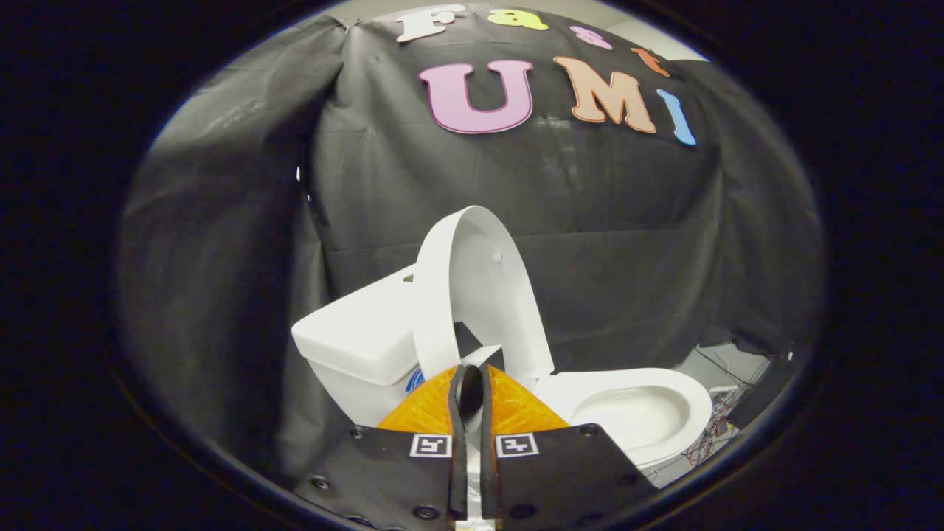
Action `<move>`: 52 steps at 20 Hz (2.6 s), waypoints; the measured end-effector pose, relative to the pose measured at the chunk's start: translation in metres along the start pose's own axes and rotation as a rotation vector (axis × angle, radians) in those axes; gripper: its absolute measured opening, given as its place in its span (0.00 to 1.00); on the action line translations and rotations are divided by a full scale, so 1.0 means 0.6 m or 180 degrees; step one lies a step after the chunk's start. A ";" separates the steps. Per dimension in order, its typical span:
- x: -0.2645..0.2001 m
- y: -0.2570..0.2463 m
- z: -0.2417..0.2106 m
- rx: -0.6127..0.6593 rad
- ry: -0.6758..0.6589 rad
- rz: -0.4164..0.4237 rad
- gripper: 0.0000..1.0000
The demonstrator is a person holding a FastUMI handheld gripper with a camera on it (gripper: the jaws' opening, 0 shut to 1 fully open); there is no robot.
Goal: Open the toilet lid.
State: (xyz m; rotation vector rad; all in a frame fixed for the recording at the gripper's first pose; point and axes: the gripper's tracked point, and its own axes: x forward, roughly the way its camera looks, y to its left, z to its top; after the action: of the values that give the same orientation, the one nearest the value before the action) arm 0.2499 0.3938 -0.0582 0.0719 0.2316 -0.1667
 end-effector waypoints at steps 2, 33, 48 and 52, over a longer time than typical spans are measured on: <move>0.002 0.003 0.000 0.0008 0.0007 -0.0002 0.08; -0.161 -0.123 -0.083 -0.0506 0.0505 0.0564 0.99; -0.196 -0.310 -0.102 -0.0527 0.0451 0.0456 0.99; -0.202 -0.342 -0.077 -0.0436 0.0235 0.0491 0.99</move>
State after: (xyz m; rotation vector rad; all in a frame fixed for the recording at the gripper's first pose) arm 0.0877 0.2153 -0.0854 -0.0403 0.3094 0.0056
